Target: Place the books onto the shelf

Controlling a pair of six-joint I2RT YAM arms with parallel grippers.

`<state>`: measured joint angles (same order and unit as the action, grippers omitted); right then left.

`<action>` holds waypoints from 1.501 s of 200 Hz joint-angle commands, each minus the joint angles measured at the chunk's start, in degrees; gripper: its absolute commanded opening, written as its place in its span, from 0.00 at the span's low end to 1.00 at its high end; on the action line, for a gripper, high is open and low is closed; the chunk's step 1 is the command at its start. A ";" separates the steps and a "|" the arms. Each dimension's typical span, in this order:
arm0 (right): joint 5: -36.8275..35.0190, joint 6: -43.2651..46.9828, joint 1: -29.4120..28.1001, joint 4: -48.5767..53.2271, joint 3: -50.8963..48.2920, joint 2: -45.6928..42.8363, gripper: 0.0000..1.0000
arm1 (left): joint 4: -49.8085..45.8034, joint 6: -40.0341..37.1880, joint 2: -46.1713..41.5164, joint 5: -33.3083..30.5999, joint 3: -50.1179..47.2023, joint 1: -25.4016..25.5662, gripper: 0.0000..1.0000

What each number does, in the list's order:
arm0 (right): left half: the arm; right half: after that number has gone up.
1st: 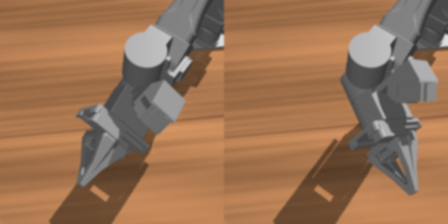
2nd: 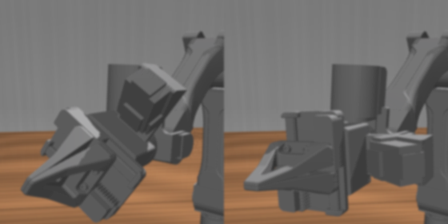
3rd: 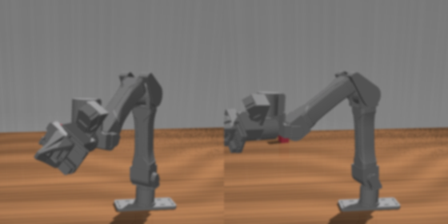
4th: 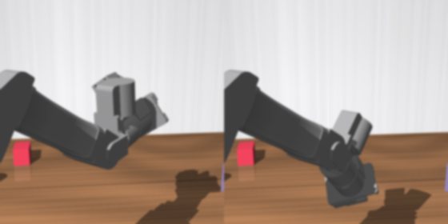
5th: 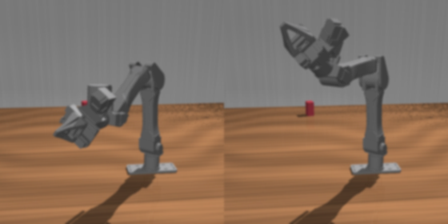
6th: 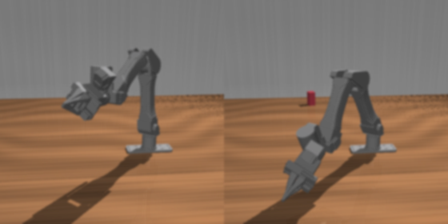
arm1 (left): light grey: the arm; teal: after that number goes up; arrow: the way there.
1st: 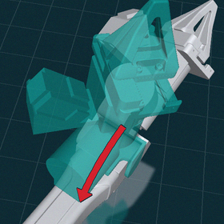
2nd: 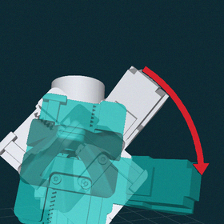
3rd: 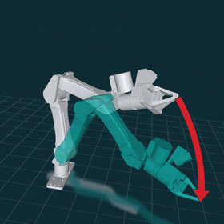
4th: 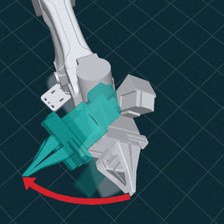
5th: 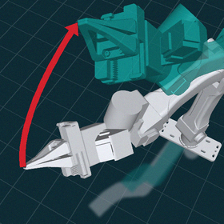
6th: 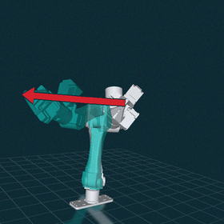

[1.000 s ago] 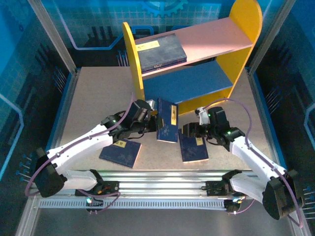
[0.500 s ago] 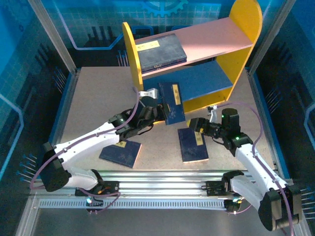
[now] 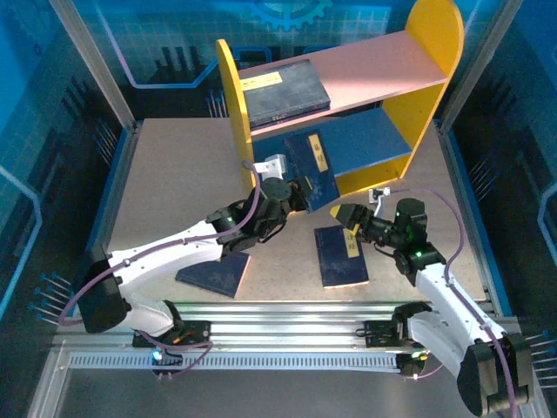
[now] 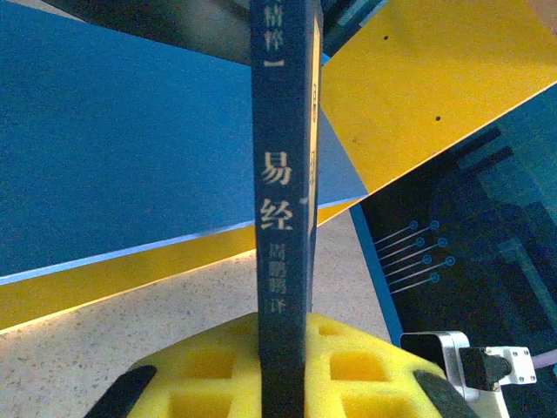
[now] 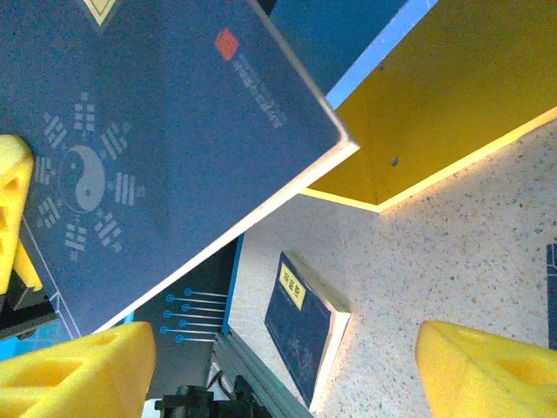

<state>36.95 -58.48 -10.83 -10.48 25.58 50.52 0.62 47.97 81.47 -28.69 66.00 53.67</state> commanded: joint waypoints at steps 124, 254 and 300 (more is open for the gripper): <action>0.62 -8.80 -2.77 -20.07 1.49 9.92 0.69 | 9.75 0.68 4.03 0.78 2.96 1.25 0.00; -7.69 -25.14 -7.58 -34.37 -4.34 10.01 0.68 | 19.50 -1.44 4.22 -4.02 -2.30 3.54 0.00; -12.43 -29.32 -10.14 -36.88 -6.39 8.87 0.64 | 27.10 -2.53 4.31 -5.44 -5.62 4.72 0.00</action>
<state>27.49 -84.36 -18.96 -42.89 20.51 60.69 17.28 46.48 85.95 -33.56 61.58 56.34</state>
